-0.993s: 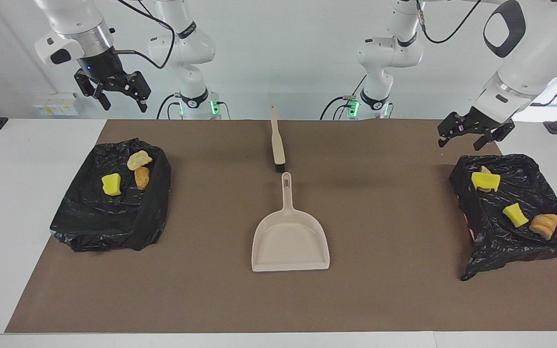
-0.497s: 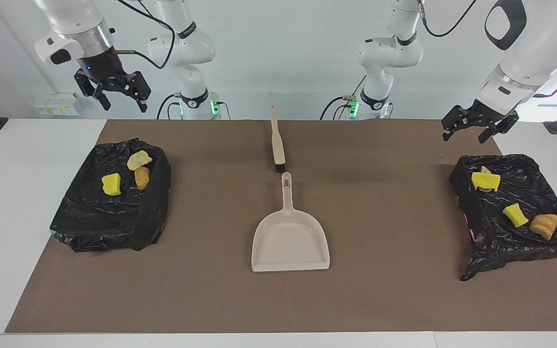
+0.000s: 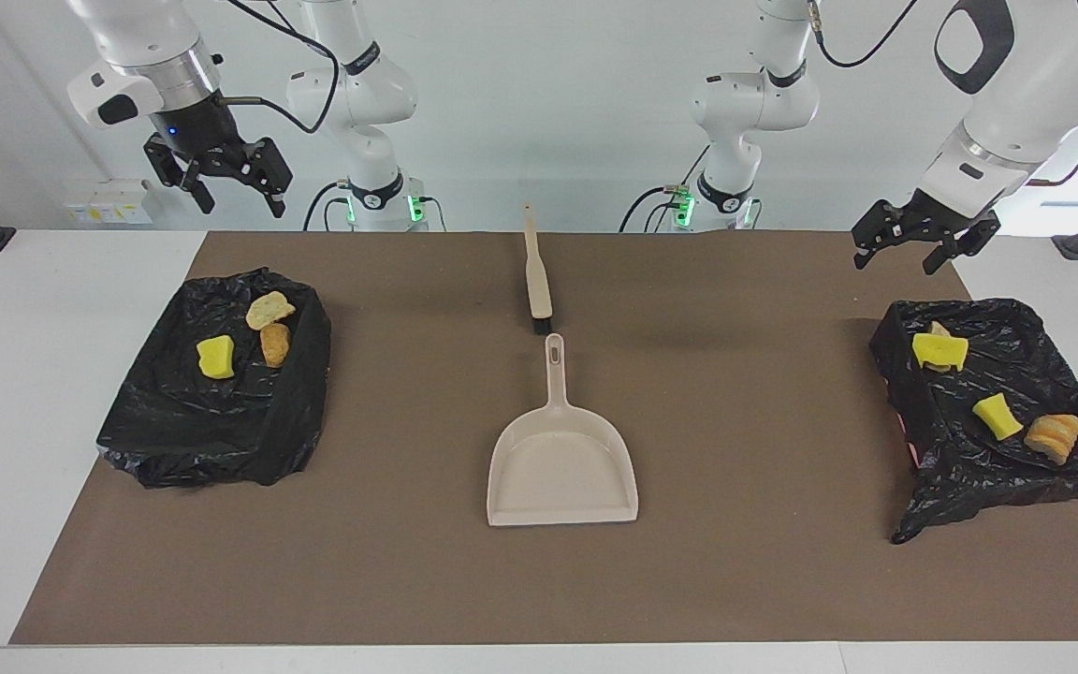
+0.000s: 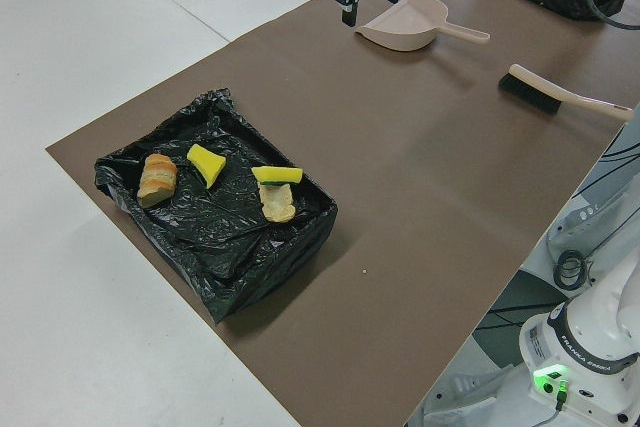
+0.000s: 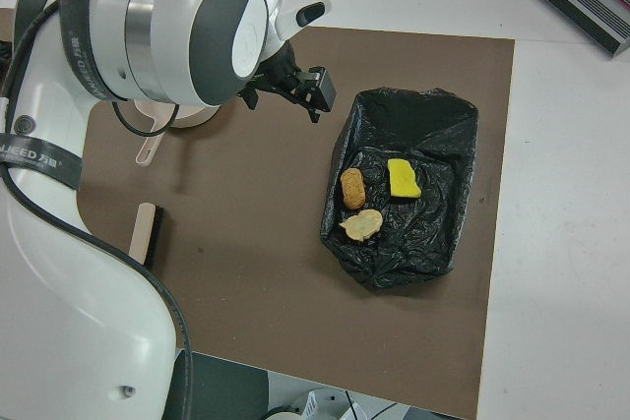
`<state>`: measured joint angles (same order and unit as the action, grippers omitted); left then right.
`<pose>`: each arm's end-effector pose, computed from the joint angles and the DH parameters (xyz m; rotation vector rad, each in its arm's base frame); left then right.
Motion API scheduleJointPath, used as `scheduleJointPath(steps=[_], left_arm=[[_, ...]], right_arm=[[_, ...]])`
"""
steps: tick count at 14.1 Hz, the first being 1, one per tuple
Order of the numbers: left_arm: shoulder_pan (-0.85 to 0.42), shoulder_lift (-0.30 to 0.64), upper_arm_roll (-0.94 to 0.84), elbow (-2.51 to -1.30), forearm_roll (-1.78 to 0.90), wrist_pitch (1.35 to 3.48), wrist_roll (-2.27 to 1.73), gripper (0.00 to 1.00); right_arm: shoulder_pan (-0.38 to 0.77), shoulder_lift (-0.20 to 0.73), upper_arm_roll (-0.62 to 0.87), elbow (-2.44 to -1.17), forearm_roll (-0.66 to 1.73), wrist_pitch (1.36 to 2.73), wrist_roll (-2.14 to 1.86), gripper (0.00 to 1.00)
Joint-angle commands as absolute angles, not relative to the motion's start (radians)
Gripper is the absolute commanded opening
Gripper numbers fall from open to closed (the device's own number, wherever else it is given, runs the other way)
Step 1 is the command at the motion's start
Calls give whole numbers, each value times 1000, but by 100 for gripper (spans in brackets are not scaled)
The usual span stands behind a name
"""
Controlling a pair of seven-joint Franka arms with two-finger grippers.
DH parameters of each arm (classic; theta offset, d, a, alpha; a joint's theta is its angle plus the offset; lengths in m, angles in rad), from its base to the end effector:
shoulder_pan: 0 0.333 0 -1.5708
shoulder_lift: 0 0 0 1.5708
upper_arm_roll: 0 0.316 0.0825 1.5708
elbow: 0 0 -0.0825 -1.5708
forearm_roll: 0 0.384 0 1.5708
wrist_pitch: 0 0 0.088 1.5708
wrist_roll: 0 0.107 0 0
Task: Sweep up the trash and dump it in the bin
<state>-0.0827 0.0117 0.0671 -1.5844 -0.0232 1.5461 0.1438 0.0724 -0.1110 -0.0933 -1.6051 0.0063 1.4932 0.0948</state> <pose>0.5546 -0.0114 0.6095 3.1052 -0.2480 -0.0755 0.5114 -0.0131 0.6605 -3.1199 0.1790 0.0031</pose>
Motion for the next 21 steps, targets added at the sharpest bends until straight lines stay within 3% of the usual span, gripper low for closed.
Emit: scheduleJointPath(steps=[1,21], left_arm=[[-78,-18,61,-1626,-6,1574,166,100],[-77,-21,61,-1632,-6,1574,164,100]], right_arm=[[61,-136,-87,-1631,8,1485,69,100],[61,-133,-87,-1628,8,1474,69,100]])
